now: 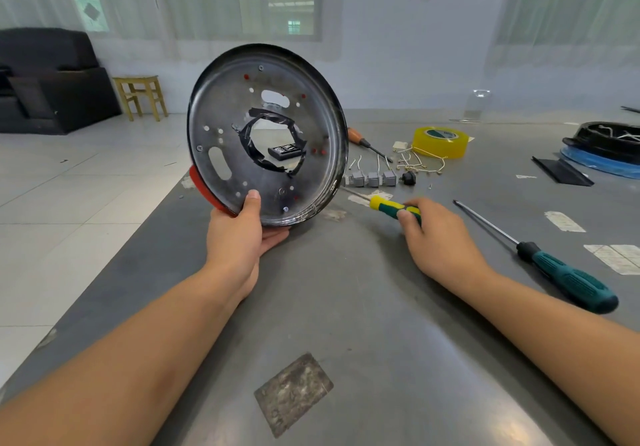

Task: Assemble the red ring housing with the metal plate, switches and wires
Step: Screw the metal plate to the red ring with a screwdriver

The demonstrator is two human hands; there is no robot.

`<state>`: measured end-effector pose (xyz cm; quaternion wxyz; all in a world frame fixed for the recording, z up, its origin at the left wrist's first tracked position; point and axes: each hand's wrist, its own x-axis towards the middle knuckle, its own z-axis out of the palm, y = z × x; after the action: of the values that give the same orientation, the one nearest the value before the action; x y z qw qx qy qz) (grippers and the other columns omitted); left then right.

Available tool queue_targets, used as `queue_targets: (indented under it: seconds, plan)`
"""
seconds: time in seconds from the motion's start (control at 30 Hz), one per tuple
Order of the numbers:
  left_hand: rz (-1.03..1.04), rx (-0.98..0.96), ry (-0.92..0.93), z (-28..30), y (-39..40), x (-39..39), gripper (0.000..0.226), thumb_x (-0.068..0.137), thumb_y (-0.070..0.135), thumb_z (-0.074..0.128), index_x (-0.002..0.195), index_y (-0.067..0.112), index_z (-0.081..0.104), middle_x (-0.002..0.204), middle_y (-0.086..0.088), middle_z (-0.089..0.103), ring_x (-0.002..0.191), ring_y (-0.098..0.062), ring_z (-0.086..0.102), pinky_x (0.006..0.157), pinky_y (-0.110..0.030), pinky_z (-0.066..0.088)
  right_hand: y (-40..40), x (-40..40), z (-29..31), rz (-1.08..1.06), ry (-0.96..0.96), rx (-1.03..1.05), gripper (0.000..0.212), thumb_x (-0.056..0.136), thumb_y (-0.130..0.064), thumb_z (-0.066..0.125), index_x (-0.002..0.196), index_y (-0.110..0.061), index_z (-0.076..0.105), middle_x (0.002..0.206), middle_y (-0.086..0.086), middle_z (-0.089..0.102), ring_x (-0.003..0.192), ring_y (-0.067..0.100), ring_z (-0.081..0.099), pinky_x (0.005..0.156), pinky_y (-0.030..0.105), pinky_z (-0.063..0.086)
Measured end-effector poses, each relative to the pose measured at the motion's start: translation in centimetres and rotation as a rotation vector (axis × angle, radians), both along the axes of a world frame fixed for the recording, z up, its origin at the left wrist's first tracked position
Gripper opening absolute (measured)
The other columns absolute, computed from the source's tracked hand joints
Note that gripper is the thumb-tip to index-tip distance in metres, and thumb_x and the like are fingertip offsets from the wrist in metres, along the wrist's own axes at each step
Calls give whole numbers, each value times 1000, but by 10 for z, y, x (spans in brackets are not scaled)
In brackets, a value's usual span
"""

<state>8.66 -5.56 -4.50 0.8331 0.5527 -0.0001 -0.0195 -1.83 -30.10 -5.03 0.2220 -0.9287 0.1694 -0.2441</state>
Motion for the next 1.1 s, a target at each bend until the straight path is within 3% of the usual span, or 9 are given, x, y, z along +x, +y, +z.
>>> queue_targets:
  seconds: [0.07,0.17,0.23,0.3,0.37,0.5,0.73,0.9,1.1]
  plan:
    - [5,-16,5,0,1,0,30,110,26,56,139,16,53,125,-11,74,94,-34,79,81,-50,66,-1,-3,2,-7,-81,113,30,108,-35,42,126,-17,57,98,4,62,88,24,56,70,34,36]
    - [12,-47,39,0,3,2,35,111,25,54,144,16,49,127,-13,72,87,-35,80,73,-46,67,2,-6,5,15,-220,219,30,109,-36,40,131,-20,52,106,2,63,93,23,58,74,33,39]
    - [13,-65,63,0,4,3,36,111,25,53,145,14,48,128,-16,71,82,-34,80,67,-43,67,5,-9,9,64,-307,207,30,108,-34,43,134,-23,51,108,-2,60,89,15,54,73,29,37]
    - [12,-75,71,0,6,4,37,112,25,53,146,12,48,129,-17,71,82,-34,80,65,-42,67,11,-13,12,155,-337,167,29,107,-31,47,135,-28,53,106,-10,58,85,0,52,71,17,36]
    - [11,-83,73,0,8,5,37,112,25,52,146,11,48,129,-17,71,82,-34,80,64,-41,66,15,-17,11,259,-319,99,29,105,-25,52,133,-29,58,108,-16,58,90,-11,52,74,4,35]
    - [10,-94,66,-1,8,5,36,112,24,51,146,10,50,129,-17,71,85,-34,80,65,-41,66,23,-19,7,387,-263,3,30,101,-15,58,129,-25,66,112,-27,56,104,-21,48,86,-3,30]
    - [15,-86,55,-1,8,4,36,112,23,51,145,9,50,126,-17,72,85,-34,80,66,-41,66,24,-19,6,415,-224,-42,28,101,-17,58,126,-25,67,106,-29,52,100,-12,50,81,0,34]
    - [17,-76,59,-1,7,3,36,112,24,52,144,9,50,126,-17,73,84,-34,80,66,-41,67,23,-19,5,405,-236,-56,29,101,-16,58,128,-21,67,108,-34,48,102,-23,46,84,-3,31]
    - [23,-72,56,0,7,2,34,112,23,52,142,8,50,124,-16,74,82,-32,81,63,-40,66,23,-17,5,401,-207,-74,29,102,-19,57,129,-22,66,107,-23,52,101,-22,45,84,-3,31]
